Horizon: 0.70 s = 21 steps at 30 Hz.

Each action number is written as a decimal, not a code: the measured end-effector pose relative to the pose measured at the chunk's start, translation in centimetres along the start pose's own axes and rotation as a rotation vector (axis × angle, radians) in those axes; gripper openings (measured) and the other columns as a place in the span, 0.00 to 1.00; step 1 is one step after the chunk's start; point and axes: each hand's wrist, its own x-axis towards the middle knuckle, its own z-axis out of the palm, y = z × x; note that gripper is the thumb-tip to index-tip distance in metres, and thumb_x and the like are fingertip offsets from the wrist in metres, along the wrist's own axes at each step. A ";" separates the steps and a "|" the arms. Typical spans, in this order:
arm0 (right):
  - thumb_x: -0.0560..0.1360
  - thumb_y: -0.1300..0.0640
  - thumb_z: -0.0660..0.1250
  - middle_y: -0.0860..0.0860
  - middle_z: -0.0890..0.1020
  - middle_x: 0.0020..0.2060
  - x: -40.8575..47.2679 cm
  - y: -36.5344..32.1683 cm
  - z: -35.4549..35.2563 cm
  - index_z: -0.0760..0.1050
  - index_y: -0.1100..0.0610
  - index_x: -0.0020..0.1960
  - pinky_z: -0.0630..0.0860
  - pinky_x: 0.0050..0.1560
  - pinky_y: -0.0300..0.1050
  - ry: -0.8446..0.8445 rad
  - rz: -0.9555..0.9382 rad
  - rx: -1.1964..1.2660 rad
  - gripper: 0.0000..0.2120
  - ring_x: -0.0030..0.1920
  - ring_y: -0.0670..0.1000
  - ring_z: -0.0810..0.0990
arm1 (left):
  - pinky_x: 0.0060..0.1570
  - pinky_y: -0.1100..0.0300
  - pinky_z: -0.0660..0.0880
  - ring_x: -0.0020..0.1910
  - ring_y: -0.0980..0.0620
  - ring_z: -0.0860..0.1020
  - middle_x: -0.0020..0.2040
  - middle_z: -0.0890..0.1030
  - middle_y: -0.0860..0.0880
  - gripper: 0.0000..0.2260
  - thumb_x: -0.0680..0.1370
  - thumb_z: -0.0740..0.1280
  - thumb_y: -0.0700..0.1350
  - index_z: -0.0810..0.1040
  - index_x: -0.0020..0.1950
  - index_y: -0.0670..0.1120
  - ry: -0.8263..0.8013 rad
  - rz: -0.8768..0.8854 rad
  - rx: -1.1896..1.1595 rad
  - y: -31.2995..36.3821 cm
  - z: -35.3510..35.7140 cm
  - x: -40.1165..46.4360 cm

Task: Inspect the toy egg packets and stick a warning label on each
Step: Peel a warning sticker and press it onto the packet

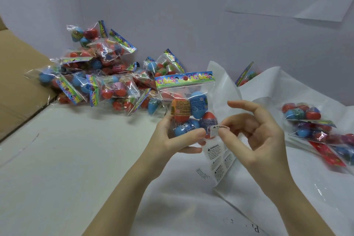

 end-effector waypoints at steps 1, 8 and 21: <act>0.67 0.67 0.71 0.51 0.81 0.35 0.0 0.1 0.1 0.73 0.51 0.53 0.73 0.42 0.34 -0.001 -0.010 -0.027 0.19 0.36 0.47 0.78 | 0.32 0.64 0.77 0.37 0.54 0.83 0.40 0.84 0.52 0.21 0.61 0.73 0.43 0.74 0.53 0.48 0.001 0.005 0.016 0.0 0.0 0.0; 0.65 0.61 0.68 0.49 0.81 0.37 -0.1 0.1 0.3 0.72 0.48 0.55 0.73 0.43 0.33 -0.002 -0.036 -0.099 0.20 0.36 0.46 0.78 | 0.32 0.65 0.77 0.40 0.54 0.83 0.42 0.84 0.56 0.20 0.62 0.73 0.42 0.74 0.51 0.53 0.041 0.030 0.073 -0.2 0.1 -0.1; 0.66 0.59 0.75 0.46 0.82 0.37 -0.3 -0.1 0.5 0.72 0.44 0.57 0.74 0.41 0.34 0.057 -0.041 -0.168 0.24 0.36 0.46 0.80 | 0.27 0.67 0.75 0.29 0.56 0.81 0.35 0.83 0.55 0.17 0.58 0.73 0.48 0.76 0.45 0.50 0.162 0.100 0.101 0.3 0.8 -0.1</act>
